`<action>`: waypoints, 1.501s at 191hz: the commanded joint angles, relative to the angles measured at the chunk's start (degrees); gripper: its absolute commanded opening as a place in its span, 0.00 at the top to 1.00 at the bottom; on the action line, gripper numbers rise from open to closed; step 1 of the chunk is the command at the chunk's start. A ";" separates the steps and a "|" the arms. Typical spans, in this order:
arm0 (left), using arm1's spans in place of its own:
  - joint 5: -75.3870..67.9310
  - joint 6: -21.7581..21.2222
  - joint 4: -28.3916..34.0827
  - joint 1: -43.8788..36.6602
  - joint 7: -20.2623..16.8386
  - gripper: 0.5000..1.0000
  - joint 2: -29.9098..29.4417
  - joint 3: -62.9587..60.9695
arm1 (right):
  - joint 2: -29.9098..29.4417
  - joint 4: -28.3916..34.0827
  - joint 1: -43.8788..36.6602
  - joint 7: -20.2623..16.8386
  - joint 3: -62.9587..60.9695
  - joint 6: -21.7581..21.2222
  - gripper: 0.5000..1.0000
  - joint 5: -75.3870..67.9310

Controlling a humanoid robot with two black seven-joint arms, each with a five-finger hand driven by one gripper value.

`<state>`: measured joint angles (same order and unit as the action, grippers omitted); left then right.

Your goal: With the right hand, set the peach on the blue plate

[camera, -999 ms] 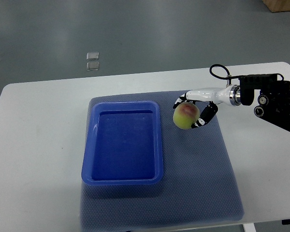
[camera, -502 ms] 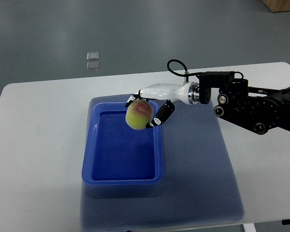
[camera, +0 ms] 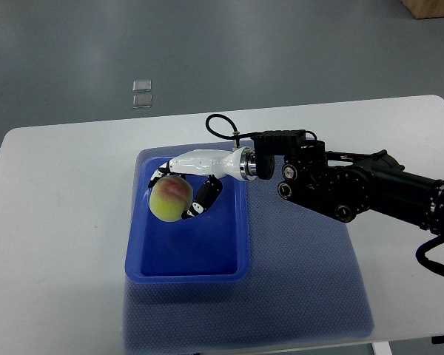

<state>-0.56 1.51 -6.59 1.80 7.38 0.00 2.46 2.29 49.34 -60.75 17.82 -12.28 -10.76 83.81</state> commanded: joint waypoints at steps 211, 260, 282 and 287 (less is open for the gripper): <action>-0.05 0.07 -0.09 0.04 0.00 0.00 0.00 -0.18 | 8.61 -0.82 0.72 -1.47 -8.81 -9.01 0.14 -25.45; -0.05 0.16 -0.09 -0.05 0.00 0.00 0.00 -0.18 | 11.16 -2.40 9.95 -4.28 -20.32 -9.63 0.14 -45.57; -0.14 0.16 -0.09 -0.13 0.00 0.00 0.00 -0.18 | 12.65 -2.67 14.34 -6.57 -23.49 -9.80 0.14 -53.92; -0.14 0.16 -0.09 -0.14 0.00 0.00 0.00 -0.18 | 12.83 -2.67 15.05 -7.10 -23.84 -9.80 0.14 -55.95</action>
<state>-0.64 1.68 -6.68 1.77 7.38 0.00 2.28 13.86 46.86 -49.21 12.79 -33.57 -20.52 35.65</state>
